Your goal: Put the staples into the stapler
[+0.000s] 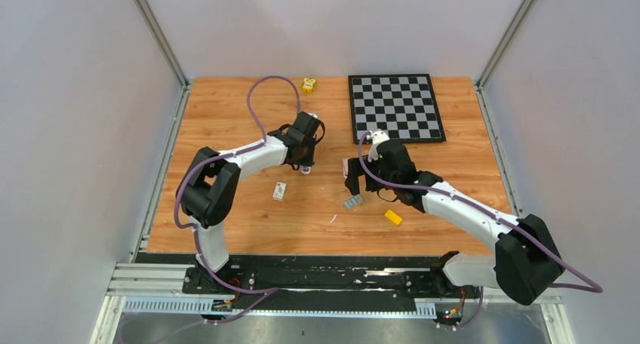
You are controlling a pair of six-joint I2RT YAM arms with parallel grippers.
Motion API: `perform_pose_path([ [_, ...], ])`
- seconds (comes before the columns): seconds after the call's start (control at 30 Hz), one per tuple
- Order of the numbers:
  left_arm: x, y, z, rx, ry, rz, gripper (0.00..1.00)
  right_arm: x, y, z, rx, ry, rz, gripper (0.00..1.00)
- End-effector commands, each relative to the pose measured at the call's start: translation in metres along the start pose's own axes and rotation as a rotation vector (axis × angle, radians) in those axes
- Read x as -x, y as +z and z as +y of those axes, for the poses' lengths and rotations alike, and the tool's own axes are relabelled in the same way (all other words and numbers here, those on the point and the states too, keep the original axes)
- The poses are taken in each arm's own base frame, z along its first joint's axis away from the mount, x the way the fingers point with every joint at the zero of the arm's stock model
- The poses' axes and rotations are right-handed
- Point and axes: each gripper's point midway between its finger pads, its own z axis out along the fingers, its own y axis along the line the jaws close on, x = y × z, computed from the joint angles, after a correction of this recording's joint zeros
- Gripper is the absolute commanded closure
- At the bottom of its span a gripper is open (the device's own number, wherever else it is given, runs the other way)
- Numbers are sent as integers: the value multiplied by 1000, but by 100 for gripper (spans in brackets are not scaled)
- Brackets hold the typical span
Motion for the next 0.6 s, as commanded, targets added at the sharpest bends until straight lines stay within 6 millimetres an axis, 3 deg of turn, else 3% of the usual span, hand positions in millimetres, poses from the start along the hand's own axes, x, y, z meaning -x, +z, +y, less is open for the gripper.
perform_pose_path([
  [0.0,0,10,-4,-9,24,-5,69,6,-6,-5,-22,12,-9,0],
  [0.23,-5,12,-6,-29,32,-11,69,5,-7,-6,-29,15,-8,0],
  [0.57,-13,1,2,-28,54,-29,80,10,-10,-9,-50,39,-21,0],
])
